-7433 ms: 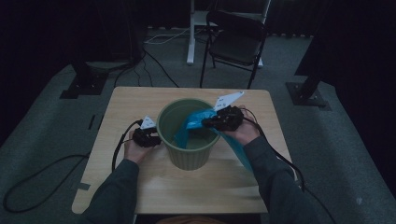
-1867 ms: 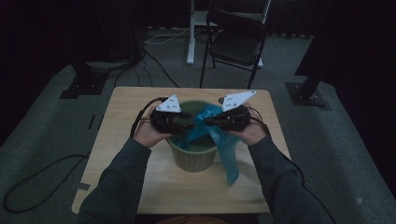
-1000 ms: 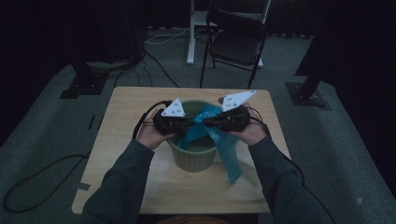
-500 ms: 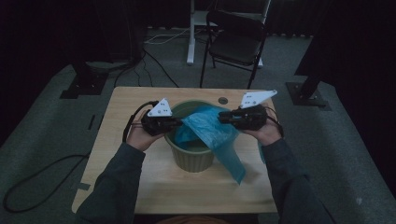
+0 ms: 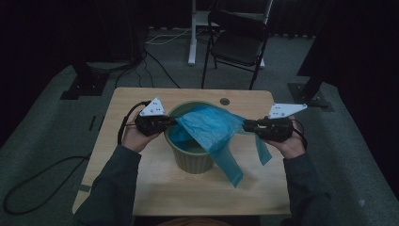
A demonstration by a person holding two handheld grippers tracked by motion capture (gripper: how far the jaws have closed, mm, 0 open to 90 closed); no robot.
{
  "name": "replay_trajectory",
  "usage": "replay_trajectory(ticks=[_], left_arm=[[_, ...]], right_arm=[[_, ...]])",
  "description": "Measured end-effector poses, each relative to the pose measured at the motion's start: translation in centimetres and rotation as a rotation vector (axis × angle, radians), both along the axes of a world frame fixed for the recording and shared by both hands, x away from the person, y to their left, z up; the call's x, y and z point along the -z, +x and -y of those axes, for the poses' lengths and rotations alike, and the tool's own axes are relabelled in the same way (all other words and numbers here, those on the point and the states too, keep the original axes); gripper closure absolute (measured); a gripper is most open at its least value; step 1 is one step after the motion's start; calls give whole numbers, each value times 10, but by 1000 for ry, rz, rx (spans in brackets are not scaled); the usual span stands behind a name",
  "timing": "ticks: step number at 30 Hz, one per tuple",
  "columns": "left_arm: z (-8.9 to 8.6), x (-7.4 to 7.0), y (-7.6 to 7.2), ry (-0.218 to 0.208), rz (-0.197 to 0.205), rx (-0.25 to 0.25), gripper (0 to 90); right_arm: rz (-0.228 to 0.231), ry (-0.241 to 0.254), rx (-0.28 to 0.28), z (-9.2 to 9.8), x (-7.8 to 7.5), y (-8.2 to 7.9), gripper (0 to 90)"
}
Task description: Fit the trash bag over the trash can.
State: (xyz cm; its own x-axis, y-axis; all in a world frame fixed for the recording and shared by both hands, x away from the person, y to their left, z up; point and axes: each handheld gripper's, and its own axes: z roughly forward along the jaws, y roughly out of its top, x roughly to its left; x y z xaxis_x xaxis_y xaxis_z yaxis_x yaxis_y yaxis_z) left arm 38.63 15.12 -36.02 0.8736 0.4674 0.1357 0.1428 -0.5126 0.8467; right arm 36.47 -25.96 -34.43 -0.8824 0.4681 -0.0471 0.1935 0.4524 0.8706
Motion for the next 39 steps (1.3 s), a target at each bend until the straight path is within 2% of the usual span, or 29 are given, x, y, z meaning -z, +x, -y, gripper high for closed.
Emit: replay_trajectory(ticks=[4,7,10,11,16,18,21,23,29,34,39], left_arm=[[-1,0,0,-3,-1,-4,898],[-1,1,0,-1,-1,-4,898],[-2,1,0,0,-3,-4,898],[-2,2,0,2,-4,-5,898],[-3,2,0,2,-4,-2,897],[-3,2,-1,4,-3,-1,896],[-3,1,-2,7,-1,6,874],[-5,0,-4,1,2,14,819],[-12,-4,-8,-21,8,20,729],[-16,-5,-9,-34,4,26,693],[-19,-9,-13,-61,4,53,658]], right_arm=[[-21,11,2,5,10,-6,798],[-36,-16,12,2,20,-7,792],[-18,-23,56,0,25,-6,739],[-4,-13,78,-1,25,-5,731],[16,25,101,-4,22,-1,729],[14,65,104,-6,18,4,793],[18,82,103,-10,15,8,892],[20,94,97,-14,12,10,900],[26,93,108,-12,7,10,900],[27,96,118,-6,4,10,900],[27,94,120,-3,4,10,900]])
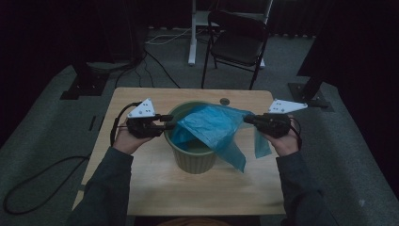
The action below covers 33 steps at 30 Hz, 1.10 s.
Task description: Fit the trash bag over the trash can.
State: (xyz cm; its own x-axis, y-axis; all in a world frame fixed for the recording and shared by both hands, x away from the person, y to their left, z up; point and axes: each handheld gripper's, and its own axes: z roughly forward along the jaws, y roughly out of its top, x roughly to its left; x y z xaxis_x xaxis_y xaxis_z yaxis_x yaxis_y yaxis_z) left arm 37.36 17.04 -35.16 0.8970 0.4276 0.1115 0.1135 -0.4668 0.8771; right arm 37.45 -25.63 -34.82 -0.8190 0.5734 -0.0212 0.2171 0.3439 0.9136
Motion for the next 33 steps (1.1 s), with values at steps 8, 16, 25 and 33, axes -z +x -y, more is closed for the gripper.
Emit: replay_trajectory(ticks=[8,16,25,33], left_arm=[[10,-10,4,0,4,16,628],[29,-17,11,-14,2,38,586],[60,-13,18,66,25,4,640],[60,-11,18,68,39,-15,890]], right_arm=[[-7,-12,-40,-10,1,1,900],[-2,-16,-68,-19,-2,2,900],[2,-19,-96,-24,-3,0,900],[1,-24,-95,-22,-3,0,900]])
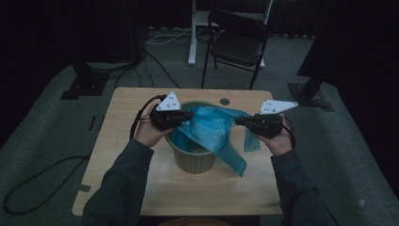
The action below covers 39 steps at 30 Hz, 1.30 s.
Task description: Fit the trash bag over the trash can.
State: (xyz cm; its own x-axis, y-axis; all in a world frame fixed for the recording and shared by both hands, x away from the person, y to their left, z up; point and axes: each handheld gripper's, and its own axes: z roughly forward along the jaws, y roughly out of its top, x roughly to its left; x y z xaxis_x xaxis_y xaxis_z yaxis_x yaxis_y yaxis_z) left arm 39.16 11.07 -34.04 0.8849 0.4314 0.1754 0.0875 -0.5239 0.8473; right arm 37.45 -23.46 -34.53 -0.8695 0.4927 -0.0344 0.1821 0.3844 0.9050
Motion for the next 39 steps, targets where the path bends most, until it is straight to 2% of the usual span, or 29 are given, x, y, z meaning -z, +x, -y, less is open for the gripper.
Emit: replay_trajectory(ticks=[10,12,22,34,39], left_arm=[[-22,2,3,-61,-41,-40,890],[-28,2,5,-84,-62,-42,889],[-44,6,9,-118,-102,-75,889],[-51,12,15,-116,-118,-124,889],[-46,14,15,-90,-118,-121,889]], right_arm=[[-19,-19,24,8,5,2,900],[-22,-21,27,9,6,2,900],[-37,-35,52,20,10,2,900],[-41,-41,101,37,10,0,900],[-38,-29,107,41,10,-1,888]])
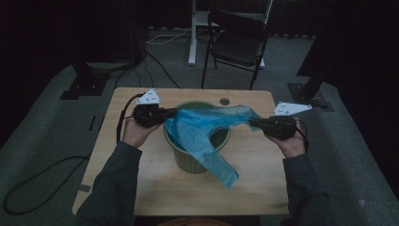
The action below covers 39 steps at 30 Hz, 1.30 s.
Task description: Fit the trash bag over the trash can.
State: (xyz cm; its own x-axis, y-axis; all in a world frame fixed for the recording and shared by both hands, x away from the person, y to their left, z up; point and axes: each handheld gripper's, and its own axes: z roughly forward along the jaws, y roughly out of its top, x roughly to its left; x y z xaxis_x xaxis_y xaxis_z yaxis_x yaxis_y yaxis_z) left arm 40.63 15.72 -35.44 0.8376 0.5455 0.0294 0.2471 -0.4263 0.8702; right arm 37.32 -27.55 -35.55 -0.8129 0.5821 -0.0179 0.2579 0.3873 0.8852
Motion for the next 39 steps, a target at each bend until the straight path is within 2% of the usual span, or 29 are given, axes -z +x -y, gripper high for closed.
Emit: replay_trajectory(ticks=[2,6,10,13,16,18,22,25,28,30,31,33,36,39], left_arm=[[3,0,0,11,4,1,889],[4,1,-1,16,5,1,888],[5,0,-1,16,5,1,888],[5,0,-1,17,6,2,885],[6,1,-1,19,6,2,878],[6,1,-1,16,6,1,873],[7,0,-2,18,9,3,869],[7,0,-2,21,12,5,853],[8,0,-3,20,17,5,819],[8,0,-3,20,17,5,793],[9,-2,-5,29,40,12,732],[10,-4,-6,26,50,9,698],[10,-8,-7,10,64,10,663],[14,-14,-8,22,79,27,640]], right_arm=[[18,15,2,0,-3,-3,821],[45,42,-12,2,-12,-9,768],[62,66,-23,3,-19,-13,749],[70,86,-62,-4,-21,-17,744],[66,71,-85,-13,-19,-17,743],[54,45,-113,-27,-16,-14,741],[43,31,-131,-39,-12,-9,737],[26,-7,-144,-56,-7,-1,717],[22,-37,-136,-66,-3,3,684],[20,-38,-137,-68,-2,5,679],[14,-60,-115,-72,0,9,678],[4,-64,-120,-74,1,12,695],[-3,-75,-127,-78,3,14,809],[-6,-81,-144,-79,3,13,893]])
